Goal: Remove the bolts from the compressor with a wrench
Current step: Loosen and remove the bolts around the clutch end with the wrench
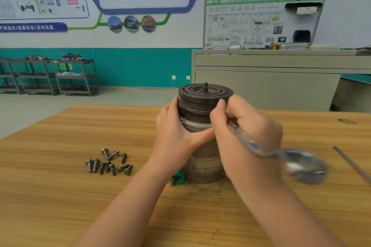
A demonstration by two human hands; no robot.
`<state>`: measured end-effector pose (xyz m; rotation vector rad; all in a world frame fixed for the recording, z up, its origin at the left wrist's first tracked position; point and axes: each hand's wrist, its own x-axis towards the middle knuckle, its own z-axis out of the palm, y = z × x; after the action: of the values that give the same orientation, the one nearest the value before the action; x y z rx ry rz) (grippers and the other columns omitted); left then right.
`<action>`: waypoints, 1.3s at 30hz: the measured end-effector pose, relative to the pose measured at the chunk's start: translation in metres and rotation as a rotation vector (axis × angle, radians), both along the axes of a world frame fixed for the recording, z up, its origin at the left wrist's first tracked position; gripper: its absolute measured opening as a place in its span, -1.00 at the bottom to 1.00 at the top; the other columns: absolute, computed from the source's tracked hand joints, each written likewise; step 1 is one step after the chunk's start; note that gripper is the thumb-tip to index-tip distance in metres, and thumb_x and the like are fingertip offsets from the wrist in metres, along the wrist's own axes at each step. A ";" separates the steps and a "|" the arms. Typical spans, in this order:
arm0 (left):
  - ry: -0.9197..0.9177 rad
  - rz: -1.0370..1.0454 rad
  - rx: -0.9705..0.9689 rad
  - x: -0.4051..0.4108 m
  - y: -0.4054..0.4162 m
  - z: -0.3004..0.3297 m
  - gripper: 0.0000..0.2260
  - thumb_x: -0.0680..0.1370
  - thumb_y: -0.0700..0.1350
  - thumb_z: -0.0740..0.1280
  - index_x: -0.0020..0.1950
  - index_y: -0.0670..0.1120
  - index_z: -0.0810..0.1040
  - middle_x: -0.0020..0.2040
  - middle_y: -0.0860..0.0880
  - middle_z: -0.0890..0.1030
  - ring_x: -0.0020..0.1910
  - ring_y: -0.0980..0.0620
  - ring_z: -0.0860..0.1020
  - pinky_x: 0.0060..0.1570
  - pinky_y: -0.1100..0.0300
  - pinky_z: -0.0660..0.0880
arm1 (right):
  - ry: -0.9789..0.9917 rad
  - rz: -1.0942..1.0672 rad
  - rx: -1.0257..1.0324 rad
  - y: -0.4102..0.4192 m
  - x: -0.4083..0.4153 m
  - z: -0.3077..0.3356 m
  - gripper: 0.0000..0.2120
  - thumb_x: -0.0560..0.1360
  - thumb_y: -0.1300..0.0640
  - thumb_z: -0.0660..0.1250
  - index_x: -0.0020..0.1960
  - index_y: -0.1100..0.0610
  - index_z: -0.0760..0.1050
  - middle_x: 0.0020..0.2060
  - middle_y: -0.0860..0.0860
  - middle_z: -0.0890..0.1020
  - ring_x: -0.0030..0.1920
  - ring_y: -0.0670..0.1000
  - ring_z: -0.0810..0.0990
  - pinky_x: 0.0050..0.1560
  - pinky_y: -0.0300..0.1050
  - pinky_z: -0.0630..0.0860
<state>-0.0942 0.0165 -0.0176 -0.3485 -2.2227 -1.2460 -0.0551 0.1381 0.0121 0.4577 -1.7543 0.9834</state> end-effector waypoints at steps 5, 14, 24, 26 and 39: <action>-0.009 -0.020 0.029 0.003 -0.001 0.001 -0.07 0.15 0.42 0.42 0.45 0.12 0.31 0.31 0.08 0.43 0.35 0.04 0.32 0.33 -0.06 0.37 | -0.209 0.401 -0.160 0.045 -0.012 0.007 -0.65 0.51 0.09 0.39 -0.41 0.07 0.38 -0.51 0.02 0.53 -0.56 -0.14 0.44 -0.52 -0.32 0.37; -0.034 -0.037 0.047 0.005 0.000 0.002 -0.01 0.13 0.43 0.42 0.49 0.10 0.26 0.34 0.10 0.38 0.37 0.06 0.29 0.36 -0.08 0.36 | -0.340 0.663 -0.649 0.050 -0.013 0.009 -0.55 0.56 0.17 0.34 -0.49 0.01 0.38 -0.58 0.00 0.52 -0.63 -0.10 0.40 -0.59 -0.32 0.29; -0.002 -0.021 0.061 0.008 0.000 -0.001 -0.02 0.13 0.43 0.40 0.49 0.13 0.25 0.33 0.12 0.39 0.36 0.08 0.27 0.36 -0.01 0.32 | -0.082 0.194 -0.152 0.021 0.009 0.005 -0.61 0.55 0.19 0.36 -0.42 0.14 0.35 -0.57 0.06 0.45 -0.52 -0.07 0.45 -0.49 -0.28 0.36; 0.005 -0.042 0.084 0.015 0.007 0.006 -0.01 0.17 0.43 0.37 0.53 0.09 0.21 0.35 0.10 0.36 0.37 0.06 0.26 0.39 0.00 0.30 | 0.034 0.037 0.056 0.014 0.014 0.005 -0.64 0.53 0.22 0.34 -0.40 0.13 0.33 -0.57 -0.06 0.34 -0.47 -0.05 0.37 -0.49 -0.37 0.24; 0.104 -0.086 0.307 0.014 0.008 -0.005 -0.13 0.26 0.33 0.41 0.45 0.23 0.04 0.43 0.12 0.21 0.44 0.16 0.23 0.45 0.05 0.26 | -0.818 0.932 -0.812 0.052 -0.022 0.010 -0.76 0.20 0.15 0.50 -0.36 0.09 0.42 -0.52 0.00 0.49 -0.61 -0.16 0.39 -0.64 -0.36 0.28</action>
<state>-0.0806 0.0247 -0.0228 -0.3802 -1.9099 -1.5517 -0.0769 0.1905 0.0225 0.3383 -1.5591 2.6974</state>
